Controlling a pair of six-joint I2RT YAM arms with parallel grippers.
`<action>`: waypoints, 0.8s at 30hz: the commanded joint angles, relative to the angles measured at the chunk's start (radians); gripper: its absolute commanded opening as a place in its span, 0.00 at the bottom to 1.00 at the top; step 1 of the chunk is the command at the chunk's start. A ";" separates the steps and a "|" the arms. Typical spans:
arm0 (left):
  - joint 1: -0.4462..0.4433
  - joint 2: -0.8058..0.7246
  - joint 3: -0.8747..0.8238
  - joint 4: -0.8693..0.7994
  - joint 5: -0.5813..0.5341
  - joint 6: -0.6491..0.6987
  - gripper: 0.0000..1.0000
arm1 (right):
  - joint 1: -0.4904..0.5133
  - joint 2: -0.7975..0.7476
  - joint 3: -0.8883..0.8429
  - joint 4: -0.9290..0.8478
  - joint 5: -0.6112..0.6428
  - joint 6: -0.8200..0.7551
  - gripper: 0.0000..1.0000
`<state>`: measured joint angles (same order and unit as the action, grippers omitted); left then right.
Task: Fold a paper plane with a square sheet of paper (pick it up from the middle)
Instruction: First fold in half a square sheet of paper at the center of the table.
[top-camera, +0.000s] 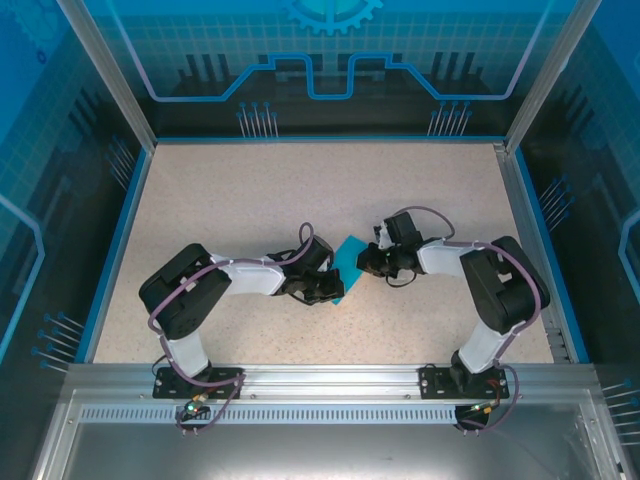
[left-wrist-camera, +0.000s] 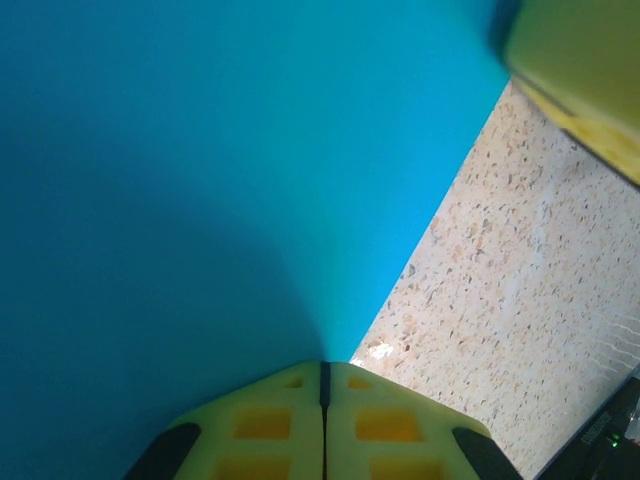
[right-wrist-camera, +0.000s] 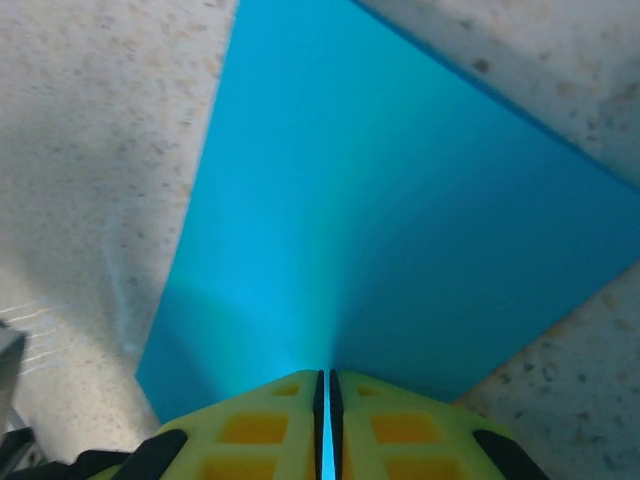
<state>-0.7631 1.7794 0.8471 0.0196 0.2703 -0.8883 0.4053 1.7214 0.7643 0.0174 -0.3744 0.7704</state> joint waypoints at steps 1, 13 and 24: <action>-0.006 -0.010 0.004 -0.135 0.011 0.029 0.07 | 0.010 0.037 0.011 0.004 0.004 0.011 0.13; 0.032 -0.018 0.100 0.003 0.061 0.125 0.13 | 0.009 0.077 0.042 -0.112 0.040 -0.026 0.12; 0.040 0.140 0.181 -0.001 0.065 0.156 0.10 | 0.010 0.106 0.053 -0.119 0.036 -0.026 0.12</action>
<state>-0.7319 1.8908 1.0019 0.0242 0.3119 -0.7582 0.4061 1.7706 0.8215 -0.0368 -0.3824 0.7582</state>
